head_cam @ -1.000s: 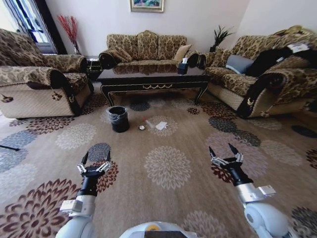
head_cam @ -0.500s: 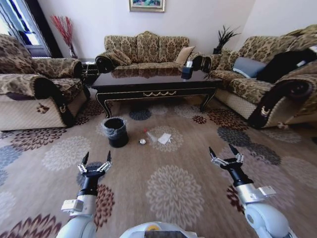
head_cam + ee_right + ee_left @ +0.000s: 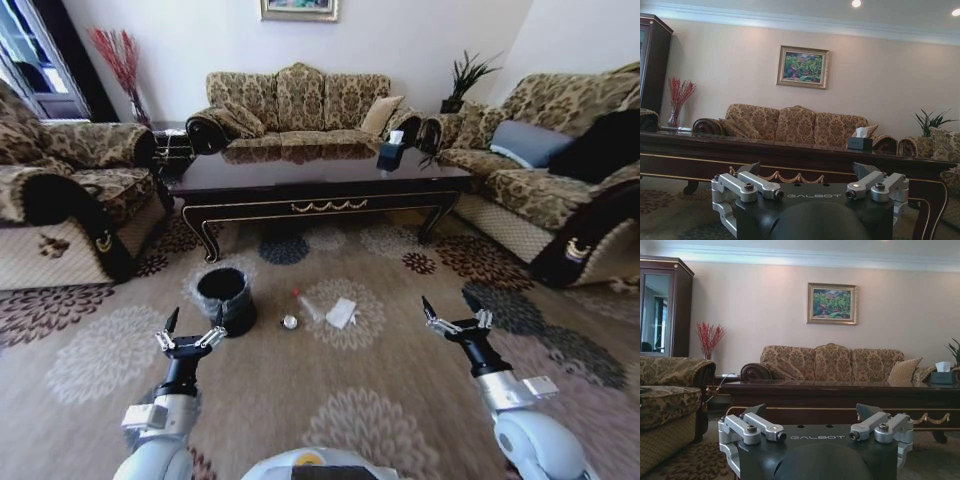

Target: Move to the front of the table and pick up the trash from the floor, then place it into the trash bin.

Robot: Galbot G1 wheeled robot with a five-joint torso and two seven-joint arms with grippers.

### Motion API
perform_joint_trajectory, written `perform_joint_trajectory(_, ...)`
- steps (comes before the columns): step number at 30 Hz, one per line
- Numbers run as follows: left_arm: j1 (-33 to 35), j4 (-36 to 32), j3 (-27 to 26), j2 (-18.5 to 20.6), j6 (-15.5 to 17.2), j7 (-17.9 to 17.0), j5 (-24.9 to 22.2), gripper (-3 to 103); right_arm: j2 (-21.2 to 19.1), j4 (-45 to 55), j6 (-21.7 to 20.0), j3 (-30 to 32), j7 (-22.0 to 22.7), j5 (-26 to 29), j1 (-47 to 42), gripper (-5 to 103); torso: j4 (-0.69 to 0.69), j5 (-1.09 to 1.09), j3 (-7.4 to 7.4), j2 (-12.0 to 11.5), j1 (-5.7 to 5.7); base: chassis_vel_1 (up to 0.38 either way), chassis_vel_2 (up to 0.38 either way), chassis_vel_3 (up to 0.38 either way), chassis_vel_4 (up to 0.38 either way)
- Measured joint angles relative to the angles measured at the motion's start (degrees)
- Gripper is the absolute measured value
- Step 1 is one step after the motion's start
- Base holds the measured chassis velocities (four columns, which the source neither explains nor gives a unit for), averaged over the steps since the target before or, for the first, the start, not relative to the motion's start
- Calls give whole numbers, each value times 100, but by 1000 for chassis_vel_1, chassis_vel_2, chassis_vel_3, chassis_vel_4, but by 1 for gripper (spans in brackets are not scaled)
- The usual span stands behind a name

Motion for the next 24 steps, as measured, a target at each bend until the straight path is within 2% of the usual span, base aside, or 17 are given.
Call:
perform_joint_trajectory(15,66,-12,-16,-10,-68,0,23,100,-11,87,152,7,17,-1,-31,100,1,1,4,1,3,-337,343,339,-355)
perform_joint_trajectory(19,46,31,-3,-16,-64,-36,28,100,2,83,161,8,26,-25,-40,100,2,-1,6,0,4,-187,197,202,-162)
perform_joint_trajectory(24,39,30,16,-22,-37,-87,38,100,38,59,175,5,36,-49,-49,100,0,1,0,2,-1,-24,12,3,-27)
